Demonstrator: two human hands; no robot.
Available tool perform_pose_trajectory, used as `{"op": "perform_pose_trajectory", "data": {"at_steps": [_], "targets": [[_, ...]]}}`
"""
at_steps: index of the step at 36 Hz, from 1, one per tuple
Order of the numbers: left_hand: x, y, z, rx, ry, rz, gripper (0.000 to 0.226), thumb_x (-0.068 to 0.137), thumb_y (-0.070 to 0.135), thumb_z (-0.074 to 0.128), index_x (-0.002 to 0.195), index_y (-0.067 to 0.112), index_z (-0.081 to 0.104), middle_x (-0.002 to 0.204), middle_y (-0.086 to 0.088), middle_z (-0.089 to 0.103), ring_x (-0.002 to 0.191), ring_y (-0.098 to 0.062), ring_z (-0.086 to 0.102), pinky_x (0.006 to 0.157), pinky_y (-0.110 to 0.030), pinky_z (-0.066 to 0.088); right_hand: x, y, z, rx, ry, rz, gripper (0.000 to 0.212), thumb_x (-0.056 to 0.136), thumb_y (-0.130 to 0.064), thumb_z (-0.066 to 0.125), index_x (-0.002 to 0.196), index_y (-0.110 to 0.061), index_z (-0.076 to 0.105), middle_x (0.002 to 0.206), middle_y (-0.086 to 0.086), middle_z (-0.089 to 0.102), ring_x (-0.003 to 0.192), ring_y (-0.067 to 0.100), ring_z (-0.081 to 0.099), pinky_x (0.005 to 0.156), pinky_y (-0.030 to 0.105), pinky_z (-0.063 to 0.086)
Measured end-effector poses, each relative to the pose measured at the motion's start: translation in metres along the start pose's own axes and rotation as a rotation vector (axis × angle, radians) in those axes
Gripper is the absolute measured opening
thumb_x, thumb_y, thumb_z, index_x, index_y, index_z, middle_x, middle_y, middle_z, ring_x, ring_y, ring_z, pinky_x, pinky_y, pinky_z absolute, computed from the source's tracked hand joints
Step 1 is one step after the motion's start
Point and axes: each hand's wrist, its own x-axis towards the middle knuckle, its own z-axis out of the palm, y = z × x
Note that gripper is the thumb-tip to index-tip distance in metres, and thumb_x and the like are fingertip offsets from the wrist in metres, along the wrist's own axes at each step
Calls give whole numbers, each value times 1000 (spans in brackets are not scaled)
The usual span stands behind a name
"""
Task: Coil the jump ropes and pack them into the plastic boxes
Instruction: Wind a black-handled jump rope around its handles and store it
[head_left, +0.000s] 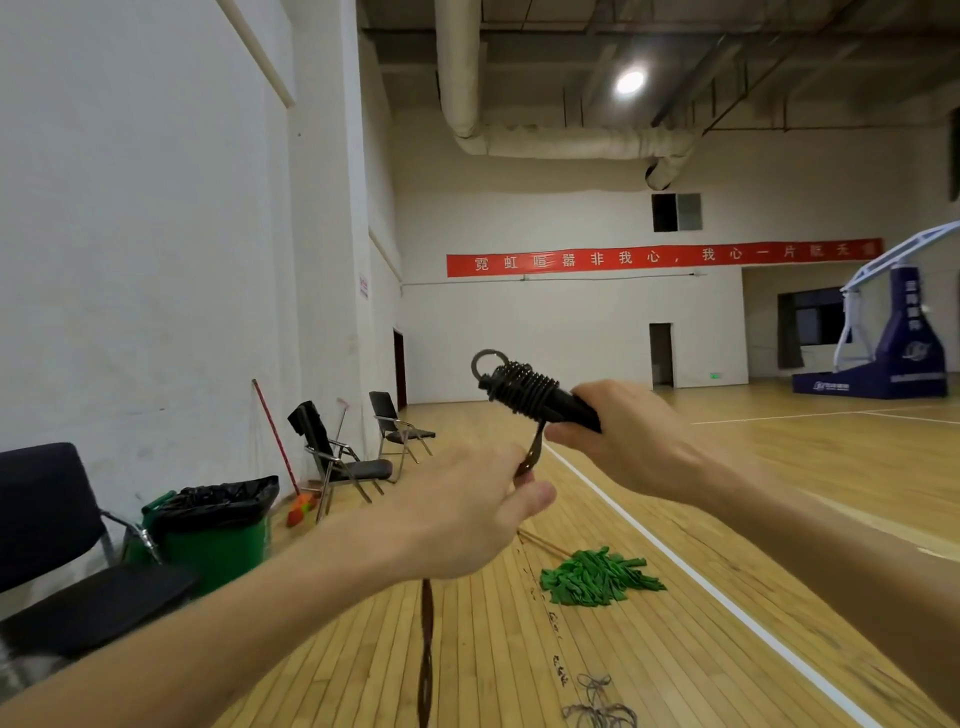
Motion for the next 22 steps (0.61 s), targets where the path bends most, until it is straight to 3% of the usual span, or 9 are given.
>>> {"op": "perform_pose_trajectory", "data": {"at_steps": [3,6,9,11,15,18,22], "targets": [[3,5,-19,290,-2,56,26,104,41,43,90,22,54,76,7,56,63,-5,54,63,-21,48,0,-1,-3,-62,-84,20,29,100,-35,61,75,-26,49,66,-4,55,51,10,45,42,17,31],[7,8,-35,512,16,130,26,105,41,40,97,22,56,76,12,49,72,-7,58,69,-21,46,0,-6,-9,-94,-161,45,26,100,-34,62,78,-21,53,66,-2,54,51,12,45,39,15,30],[14,9,-52,602,50,219,28,103,42,47,108,22,65,78,12,48,79,-11,58,73,-28,49,0,-12,-15,-125,-247,65,23,98,-38,63,99,-14,61,71,-1,57,55,13,47,47,21,35],[20,8,-65,612,44,278,28,100,43,52,107,23,69,84,9,58,76,-7,55,74,-31,49,-3,-17,-17,-153,-296,63,26,98,-40,63,100,-14,61,72,-2,57,57,14,49,49,23,36],[32,7,-83,543,14,367,25,91,49,62,95,27,73,79,19,60,72,9,47,74,-23,44,-9,-28,-19,-158,-385,15,26,96,-39,65,82,-19,60,68,-4,57,55,12,49,50,23,37],[38,10,-90,458,5,406,27,83,52,68,90,27,75,73,23,59,74,8,54,69,-17,41,-12,-34,-24,-135,-429,-24,29,96,-39,66,73,-24,57,63,-8,58,48,6,49,48,19,38],[41,10,-93,325,-16,389,30,76,52,73,84,23,75,69,21,62,74,7,60,66,-12,44,-18,-38,-30,-123,-479,-103,24,97,-41,63,78,-26,62,65,-8,64,43,-3,49,50,14,37]]}}
